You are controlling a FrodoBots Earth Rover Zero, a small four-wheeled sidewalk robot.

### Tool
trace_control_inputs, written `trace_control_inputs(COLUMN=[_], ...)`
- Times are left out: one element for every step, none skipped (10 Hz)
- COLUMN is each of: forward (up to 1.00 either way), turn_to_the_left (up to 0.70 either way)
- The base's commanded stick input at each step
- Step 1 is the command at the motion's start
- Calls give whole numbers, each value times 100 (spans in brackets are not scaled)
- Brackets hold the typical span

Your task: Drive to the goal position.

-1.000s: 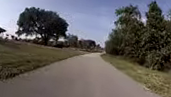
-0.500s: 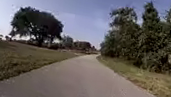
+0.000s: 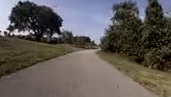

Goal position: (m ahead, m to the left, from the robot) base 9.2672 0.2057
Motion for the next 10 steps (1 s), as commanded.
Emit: trace_control_inputs(forward=[100, 100, 100, 100, 100, 100, 100, 100, 100, 100], turn_to_the_left=[0, 0, 0, 0, 0, 0, 0, 0, 0, 0])
